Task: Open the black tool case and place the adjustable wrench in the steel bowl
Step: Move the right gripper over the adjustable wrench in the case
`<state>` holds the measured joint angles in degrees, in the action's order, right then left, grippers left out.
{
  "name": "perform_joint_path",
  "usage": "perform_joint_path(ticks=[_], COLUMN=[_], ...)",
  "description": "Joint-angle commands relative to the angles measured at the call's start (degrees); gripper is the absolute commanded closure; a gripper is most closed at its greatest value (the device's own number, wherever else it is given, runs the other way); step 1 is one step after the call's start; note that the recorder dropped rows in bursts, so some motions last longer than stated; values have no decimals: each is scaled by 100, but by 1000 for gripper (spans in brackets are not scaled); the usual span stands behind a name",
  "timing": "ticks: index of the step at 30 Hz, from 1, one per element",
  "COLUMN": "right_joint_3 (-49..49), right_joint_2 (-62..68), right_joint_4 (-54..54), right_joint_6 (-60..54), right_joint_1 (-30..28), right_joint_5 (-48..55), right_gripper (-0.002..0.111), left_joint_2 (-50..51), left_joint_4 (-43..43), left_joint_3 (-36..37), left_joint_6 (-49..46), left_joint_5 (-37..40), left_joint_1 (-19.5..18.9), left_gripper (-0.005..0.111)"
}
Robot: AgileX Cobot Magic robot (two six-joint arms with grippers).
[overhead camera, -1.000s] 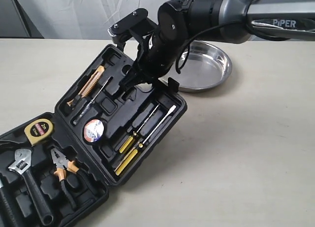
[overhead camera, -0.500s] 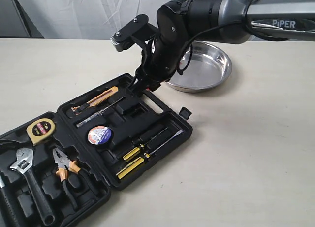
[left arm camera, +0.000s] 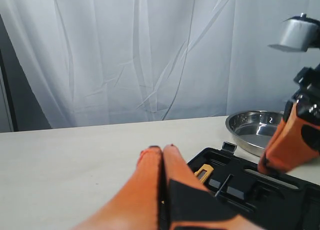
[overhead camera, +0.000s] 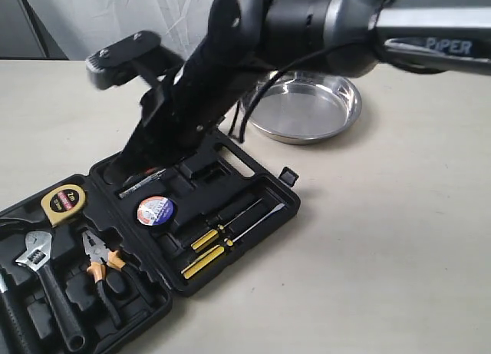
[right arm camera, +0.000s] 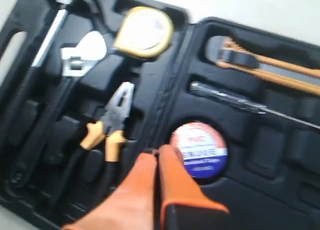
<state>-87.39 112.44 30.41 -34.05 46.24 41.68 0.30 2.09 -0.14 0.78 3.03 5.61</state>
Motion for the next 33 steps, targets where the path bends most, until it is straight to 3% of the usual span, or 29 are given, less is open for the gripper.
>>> perform_joint_path(ticks=[1, 7, 14, 24, 29, 33], right_joint_3=[33, -67, -794, -1559, -1571, -1571], right_joint_2=[464, 907, 1363, 1957, 1880, 1797], right_joint_4=[427, 1363, 2160, 1941, 756, 646], right_joint_6=[-661, -2032, -2058, -1849, -1265, -1301], right_joint_1=[341, 645, 645, 635, 584, 580], right_joint_5=[122, -65, -349, -61, 950, 1601], right_gripper=[108, 108, 108, 108, 108, 109], left_joint_2=[-30, -30, -30, -30, -30, -30], left_joint_4=[5, 5, 5, 5, 5, 5], left_joint_3=[14, 14, 14, 14, 14, 14], left_joint_6=[14, 14, 14, 14, 14, 14], left_joint_5=[-12, -12, -12, -12, -11, -11], left_joint_1=[25, 25, 25, 25, 25, 25], left_gripper=[107, 107, 107, 107, 107, 107])
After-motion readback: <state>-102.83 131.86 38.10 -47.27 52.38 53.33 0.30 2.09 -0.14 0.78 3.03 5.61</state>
